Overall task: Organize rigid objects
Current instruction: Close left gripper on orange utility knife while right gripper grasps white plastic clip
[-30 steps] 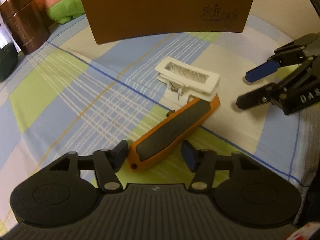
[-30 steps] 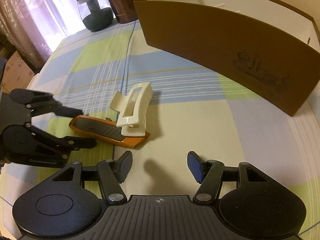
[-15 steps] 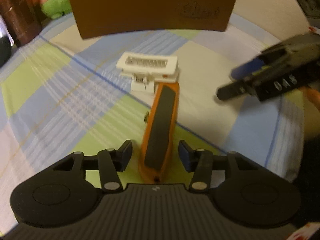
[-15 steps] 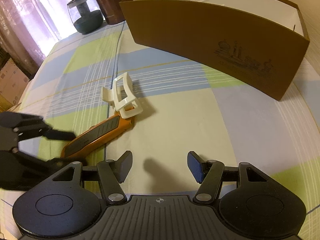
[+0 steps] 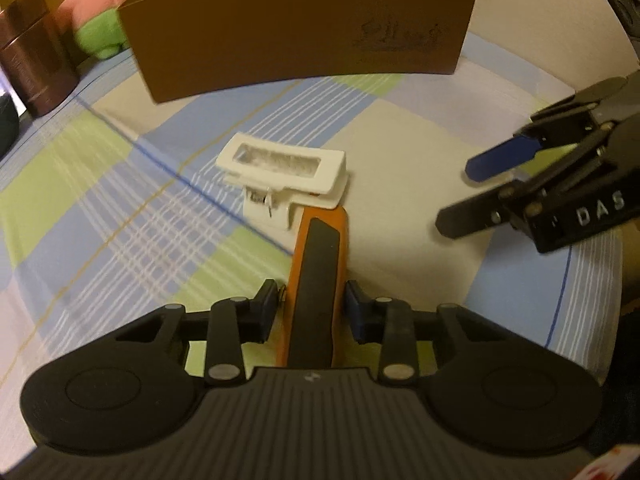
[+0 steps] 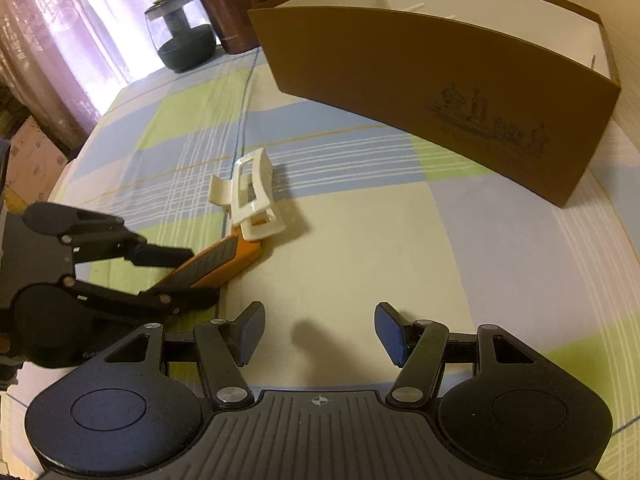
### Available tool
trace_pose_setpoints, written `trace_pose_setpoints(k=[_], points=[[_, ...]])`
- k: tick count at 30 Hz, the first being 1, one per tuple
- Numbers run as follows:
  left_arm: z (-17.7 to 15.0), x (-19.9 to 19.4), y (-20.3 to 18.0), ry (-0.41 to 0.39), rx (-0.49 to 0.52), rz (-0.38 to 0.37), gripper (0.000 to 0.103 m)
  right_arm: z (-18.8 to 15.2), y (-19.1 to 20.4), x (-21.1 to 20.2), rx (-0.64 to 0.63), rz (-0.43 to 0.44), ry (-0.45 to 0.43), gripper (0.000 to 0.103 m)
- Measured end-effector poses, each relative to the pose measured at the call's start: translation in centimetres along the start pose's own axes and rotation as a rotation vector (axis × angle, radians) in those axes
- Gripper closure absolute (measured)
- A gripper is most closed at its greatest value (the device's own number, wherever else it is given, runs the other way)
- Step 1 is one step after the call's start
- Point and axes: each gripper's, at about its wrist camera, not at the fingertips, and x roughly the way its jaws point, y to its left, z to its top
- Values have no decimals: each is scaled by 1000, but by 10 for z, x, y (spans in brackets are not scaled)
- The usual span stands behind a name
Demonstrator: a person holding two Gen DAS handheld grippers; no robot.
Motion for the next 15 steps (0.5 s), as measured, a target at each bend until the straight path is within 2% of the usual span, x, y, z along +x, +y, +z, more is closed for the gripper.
trace_pose_setpoints(k=[7, 15], points=[[-31, -27, 8, 4, -85, 57, 72, 8, 12, 6, -53, 58, -11, 44], [-40, -41, 54, -21, -340, 226, 72, 25, 36, 25, -153, 99, -24, 44]])
